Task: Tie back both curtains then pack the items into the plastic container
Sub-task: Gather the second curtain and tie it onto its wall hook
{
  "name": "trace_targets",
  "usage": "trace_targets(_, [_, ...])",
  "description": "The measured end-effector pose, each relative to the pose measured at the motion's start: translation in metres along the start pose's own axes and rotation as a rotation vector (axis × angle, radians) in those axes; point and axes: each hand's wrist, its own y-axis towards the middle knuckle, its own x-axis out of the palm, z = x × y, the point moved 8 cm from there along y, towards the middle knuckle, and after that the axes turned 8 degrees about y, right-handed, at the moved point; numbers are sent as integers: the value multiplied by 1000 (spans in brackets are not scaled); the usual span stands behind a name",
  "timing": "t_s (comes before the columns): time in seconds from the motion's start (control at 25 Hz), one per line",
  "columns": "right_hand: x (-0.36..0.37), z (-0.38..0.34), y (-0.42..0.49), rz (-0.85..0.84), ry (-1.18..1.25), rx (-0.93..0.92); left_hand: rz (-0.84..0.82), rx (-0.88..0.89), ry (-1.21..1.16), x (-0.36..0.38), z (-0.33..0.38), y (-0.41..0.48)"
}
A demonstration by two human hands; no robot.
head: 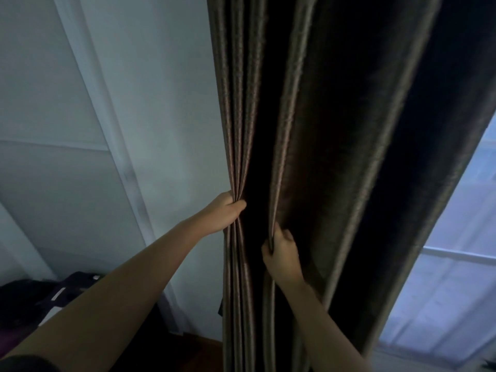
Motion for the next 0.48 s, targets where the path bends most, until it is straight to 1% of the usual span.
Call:
trace_targets(0.12, [12, 4, -4, -74, -10, -15, -9, 7, -1, 7, 9, 1])
trace_targets(0.24, [17, 3, -5, -110, -74, -22, -5, 36, -17, 13, 18, 2])
trace_targets(0.48, [28, 6, -1, -99, -137, 11, -51, -16, -102, 24, 15, 5])
